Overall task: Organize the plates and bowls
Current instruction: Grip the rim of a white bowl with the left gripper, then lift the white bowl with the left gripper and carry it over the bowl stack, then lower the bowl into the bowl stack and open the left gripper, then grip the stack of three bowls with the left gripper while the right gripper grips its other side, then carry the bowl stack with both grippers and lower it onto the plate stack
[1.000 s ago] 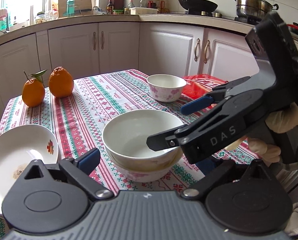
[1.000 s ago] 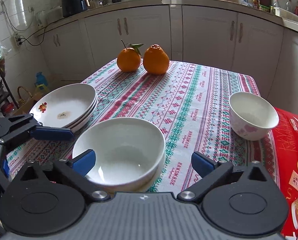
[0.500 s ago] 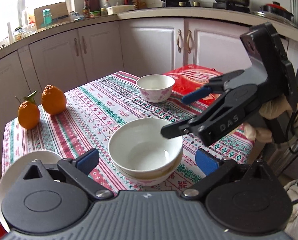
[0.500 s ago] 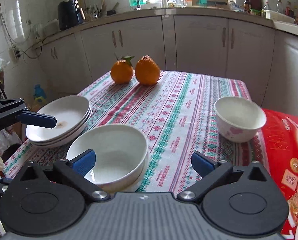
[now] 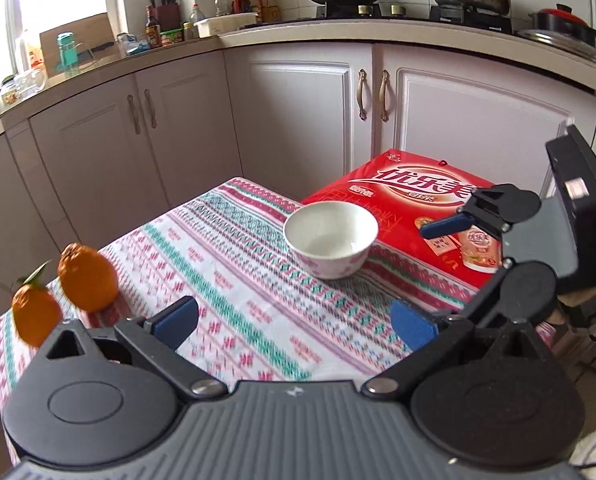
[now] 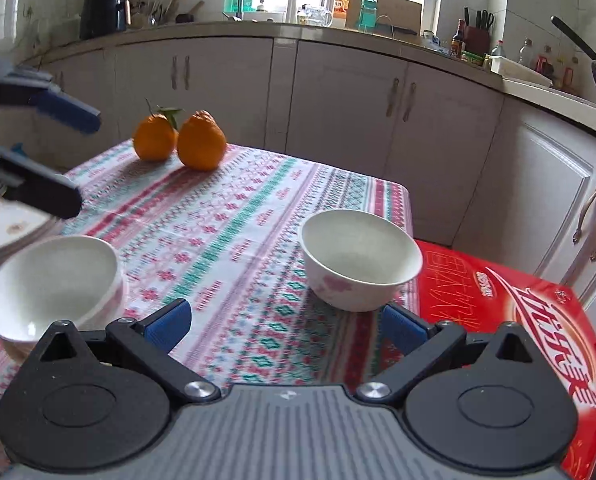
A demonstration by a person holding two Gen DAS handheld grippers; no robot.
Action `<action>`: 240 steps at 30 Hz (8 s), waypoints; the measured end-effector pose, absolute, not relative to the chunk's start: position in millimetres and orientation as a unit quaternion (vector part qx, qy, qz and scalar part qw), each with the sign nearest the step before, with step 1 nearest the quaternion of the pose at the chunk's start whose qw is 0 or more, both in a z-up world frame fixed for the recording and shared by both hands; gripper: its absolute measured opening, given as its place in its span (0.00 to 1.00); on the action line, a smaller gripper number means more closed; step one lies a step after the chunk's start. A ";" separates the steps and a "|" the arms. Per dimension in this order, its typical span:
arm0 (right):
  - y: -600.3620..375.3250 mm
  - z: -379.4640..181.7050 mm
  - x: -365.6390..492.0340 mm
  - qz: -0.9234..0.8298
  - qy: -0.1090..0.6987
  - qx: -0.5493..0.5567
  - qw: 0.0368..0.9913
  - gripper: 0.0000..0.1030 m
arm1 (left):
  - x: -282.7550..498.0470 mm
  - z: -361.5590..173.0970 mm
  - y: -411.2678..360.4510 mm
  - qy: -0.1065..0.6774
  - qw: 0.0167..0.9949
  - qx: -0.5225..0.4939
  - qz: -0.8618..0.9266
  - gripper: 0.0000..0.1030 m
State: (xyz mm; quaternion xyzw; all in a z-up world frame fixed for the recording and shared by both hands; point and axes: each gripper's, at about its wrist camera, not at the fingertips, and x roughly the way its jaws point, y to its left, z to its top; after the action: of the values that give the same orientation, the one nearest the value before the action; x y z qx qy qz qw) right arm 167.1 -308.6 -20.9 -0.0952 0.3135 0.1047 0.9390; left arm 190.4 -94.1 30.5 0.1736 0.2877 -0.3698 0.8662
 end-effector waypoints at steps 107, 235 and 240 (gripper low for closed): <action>-216.7 28.0 108.7 0.248 0.309 -0.111 0.911 0.84 | 166.9 24.3 -53.3 0.356 0.847 0.115 -0.377 0.65; -201.6 -23.9 168.7 0.453 0.397 -0.259 0.755 0.85 | 161.5 -48.3 -29.8 0.358 0.727 0.263 -0.524 0.80; -197.8 -13.1 168.4 0.455 0.394 -0.261 0.755 0.85 | 158.8 -38.0 -24.4 0.352 0.733 0.262 -0.520 0.80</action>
State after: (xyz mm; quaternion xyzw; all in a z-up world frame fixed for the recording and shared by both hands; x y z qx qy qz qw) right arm 168.4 -197.8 -13.1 -0.2611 0.3942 0.4546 0.7548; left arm 158.8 -24.4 -38.0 0.2625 0.3516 -0.5197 0.7331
